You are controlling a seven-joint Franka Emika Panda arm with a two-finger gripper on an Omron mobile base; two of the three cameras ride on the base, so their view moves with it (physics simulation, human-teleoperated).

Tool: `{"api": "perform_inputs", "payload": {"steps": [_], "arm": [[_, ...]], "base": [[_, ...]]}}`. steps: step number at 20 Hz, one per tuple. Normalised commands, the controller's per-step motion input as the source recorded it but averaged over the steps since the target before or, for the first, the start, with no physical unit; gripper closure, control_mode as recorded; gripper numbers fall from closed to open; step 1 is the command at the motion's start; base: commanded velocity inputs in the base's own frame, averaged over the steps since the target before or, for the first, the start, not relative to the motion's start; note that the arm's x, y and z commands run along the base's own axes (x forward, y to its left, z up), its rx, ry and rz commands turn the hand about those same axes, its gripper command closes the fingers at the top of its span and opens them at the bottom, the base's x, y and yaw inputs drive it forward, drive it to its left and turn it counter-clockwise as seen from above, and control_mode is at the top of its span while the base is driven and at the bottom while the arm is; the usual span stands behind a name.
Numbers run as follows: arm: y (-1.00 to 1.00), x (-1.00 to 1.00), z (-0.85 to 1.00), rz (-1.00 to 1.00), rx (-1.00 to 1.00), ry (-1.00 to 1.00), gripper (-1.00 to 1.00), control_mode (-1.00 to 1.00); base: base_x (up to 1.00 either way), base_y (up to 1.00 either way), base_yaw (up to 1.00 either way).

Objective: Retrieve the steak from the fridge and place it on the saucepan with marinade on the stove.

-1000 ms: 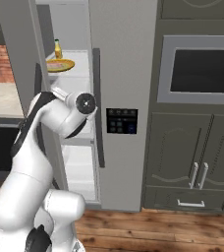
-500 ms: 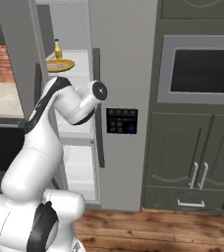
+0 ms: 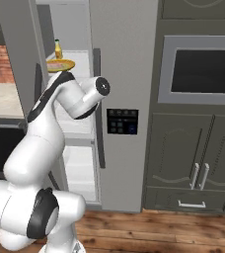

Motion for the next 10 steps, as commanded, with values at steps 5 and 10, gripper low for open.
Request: {"api": "perform_inputs", "payload": {"steps": [5,10], "arm": [[0.17,0.43,0.00,0.00,0.00,0.00,-1.00,-1.00],[0.20,0.34,0.00,0.01,0.00,0.00,-1.00,-1.00]], "base": [[0.00,0.00,0.00],[0.00,0.00,0.00]]}}
